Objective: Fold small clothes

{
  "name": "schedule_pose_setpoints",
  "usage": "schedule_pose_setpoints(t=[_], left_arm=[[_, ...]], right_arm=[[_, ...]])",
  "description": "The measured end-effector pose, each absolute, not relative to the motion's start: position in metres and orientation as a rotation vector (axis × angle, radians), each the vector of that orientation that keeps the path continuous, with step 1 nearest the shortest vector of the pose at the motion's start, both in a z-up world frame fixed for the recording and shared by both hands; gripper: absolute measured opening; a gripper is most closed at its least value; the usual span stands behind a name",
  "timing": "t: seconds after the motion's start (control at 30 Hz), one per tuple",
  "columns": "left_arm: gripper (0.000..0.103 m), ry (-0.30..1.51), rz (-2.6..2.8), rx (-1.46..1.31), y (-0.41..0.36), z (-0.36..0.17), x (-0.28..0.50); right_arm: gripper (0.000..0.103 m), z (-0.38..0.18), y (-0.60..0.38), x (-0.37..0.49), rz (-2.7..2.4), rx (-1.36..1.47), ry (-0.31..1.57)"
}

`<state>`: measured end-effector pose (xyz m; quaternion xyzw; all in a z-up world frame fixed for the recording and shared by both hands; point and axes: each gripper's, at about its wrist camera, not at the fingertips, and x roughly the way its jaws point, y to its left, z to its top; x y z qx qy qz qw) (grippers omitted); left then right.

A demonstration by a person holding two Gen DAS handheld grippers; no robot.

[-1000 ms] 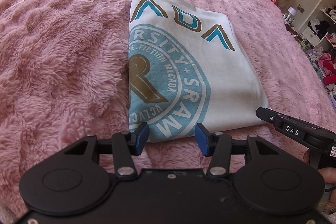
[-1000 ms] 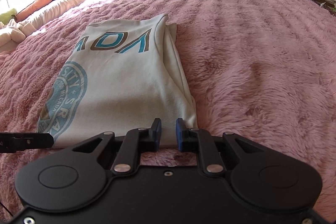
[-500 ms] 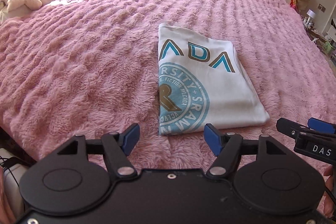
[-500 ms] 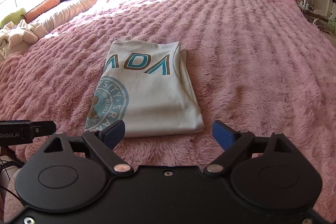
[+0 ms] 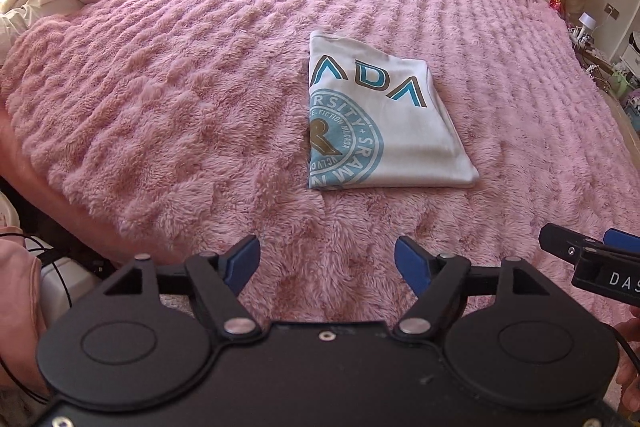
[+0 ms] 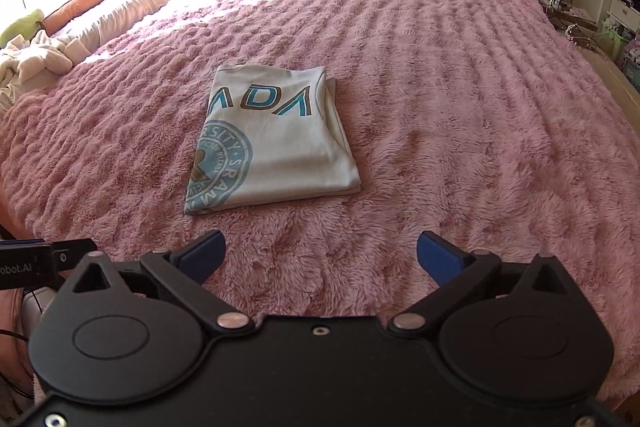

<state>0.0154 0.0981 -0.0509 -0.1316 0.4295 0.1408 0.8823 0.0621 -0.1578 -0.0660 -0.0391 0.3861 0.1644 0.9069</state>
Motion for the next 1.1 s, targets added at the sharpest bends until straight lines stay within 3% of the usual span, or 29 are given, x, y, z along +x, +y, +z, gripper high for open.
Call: schedule_pose_setpoints(t=[1.1], left_arm=[[0.077, 0.958, 0.332, -0.249, 0.099, -0.048, 0.009]], right_arm=[[0.103, -0.067, -0.152, 0.048, 0.34, -0.083, 0.827]])
